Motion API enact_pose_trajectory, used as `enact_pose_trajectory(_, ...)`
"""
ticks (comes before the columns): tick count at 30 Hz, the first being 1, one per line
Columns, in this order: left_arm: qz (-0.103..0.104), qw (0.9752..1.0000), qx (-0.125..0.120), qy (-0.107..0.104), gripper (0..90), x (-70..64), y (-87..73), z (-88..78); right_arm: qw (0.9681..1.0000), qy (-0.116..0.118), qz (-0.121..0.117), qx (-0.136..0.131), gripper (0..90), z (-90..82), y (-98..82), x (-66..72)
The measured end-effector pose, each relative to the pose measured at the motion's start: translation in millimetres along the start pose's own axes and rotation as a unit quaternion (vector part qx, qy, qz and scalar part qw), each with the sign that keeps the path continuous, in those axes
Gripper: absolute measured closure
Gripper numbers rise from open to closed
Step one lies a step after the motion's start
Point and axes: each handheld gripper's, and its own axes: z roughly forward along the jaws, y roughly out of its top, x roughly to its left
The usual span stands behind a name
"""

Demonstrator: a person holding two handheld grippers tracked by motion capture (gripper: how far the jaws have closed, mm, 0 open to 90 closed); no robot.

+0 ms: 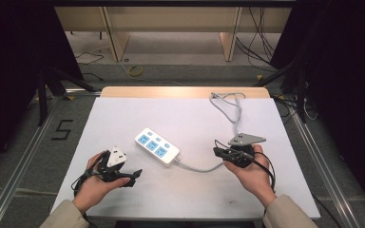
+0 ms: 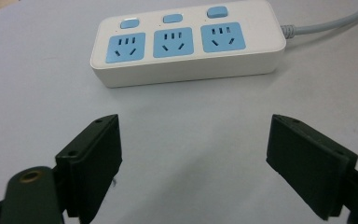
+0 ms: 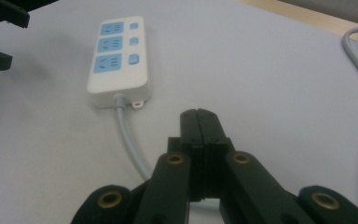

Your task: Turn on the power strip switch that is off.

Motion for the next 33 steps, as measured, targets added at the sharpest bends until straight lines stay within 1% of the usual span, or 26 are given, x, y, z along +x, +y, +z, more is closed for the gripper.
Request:
enact_pose_trajectory(14, 0.001, 1.0000, -0.004, -0.003, 17.7, -0.1, 0.5, -0.4, 0.9999, 0.003, -0.002, 0.011, 90.0, 13.8, 12.1, 7.2)
enact_pose_trajectory(26, 0.003, 1.0000, -0.003, -0.004, 17.7, -0.3, 0.6, -0.6, 0.9998, 0.005, -0.005, 0.017, 90.0, 19.8, 16.5, 10.8)
enact_pose_trajectory(33, 0.002, 1.0000, -0.003, -0.004, 17.7, -0.5, 0.7, -0.3, 0.9996, 0.008, -0.010, 0.024, 90.0, 27.1, 20.9, 15.2)
